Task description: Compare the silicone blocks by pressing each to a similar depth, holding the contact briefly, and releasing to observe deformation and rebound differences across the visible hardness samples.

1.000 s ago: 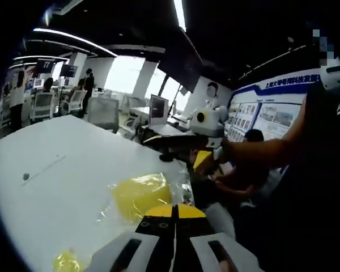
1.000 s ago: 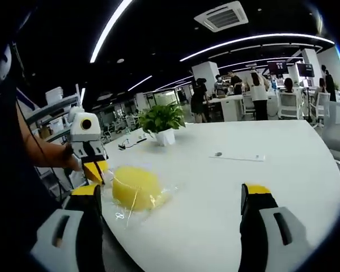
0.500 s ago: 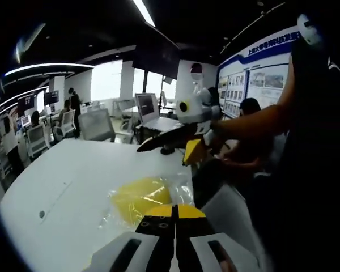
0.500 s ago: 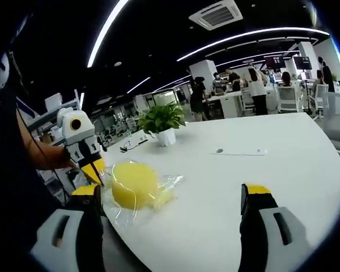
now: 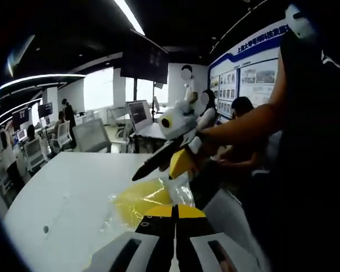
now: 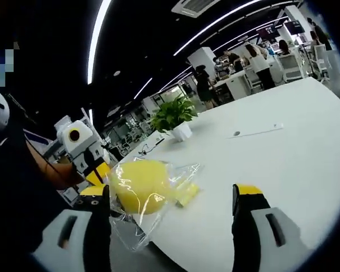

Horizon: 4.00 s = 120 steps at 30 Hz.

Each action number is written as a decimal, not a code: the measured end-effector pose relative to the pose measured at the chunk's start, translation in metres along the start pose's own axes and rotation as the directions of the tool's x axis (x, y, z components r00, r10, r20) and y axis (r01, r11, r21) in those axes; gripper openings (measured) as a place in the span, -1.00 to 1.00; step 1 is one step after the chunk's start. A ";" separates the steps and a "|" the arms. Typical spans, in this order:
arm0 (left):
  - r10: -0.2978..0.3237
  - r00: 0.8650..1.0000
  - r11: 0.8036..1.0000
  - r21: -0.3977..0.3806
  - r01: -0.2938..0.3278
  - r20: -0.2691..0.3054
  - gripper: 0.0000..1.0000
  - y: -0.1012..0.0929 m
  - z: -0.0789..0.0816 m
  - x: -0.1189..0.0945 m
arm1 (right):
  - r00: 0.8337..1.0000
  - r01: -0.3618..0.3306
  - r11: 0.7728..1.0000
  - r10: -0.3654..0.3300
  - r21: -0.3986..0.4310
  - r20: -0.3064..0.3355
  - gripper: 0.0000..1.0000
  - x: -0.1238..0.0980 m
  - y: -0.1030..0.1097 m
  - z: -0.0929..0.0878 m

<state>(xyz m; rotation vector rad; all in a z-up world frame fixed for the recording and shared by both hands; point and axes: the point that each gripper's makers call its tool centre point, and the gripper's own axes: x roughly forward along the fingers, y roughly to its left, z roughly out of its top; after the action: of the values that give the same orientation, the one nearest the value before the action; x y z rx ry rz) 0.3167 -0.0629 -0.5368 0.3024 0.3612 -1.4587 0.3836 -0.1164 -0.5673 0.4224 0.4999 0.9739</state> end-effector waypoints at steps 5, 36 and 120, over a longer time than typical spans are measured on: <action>-0.047 0.997 0.991 -0.124 0.054 0.066 -1.00 -0.005 0.009 0.002 | 0.999 -0.032 1.000 0.032 0.002 -0.018 0.66 0.004 0.007 -0.002; -0.221 0.868 0.611 -0.631 0.478 0.444 -1.00 0.016 0.061 -0.022 | 0.996 -0.062 0.740 0.089 -0.670 0.006 -0.09 0.007 0.055 0.019; -0.137 0.937 0.641 -0.693 0.330 0.320 -1.00 0.026 0.046 -0.026 | 0.987 -0.151 0.777 0.090 -0.611 -0.130 -0.95 0.020 0.064 0.006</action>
<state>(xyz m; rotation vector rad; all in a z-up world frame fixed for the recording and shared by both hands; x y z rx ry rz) 0.3429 -0.0561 -0.4850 -0.6124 0.7875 -1.4552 0.3530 -0.0683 -0.5316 -0.1965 0.2084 1.2238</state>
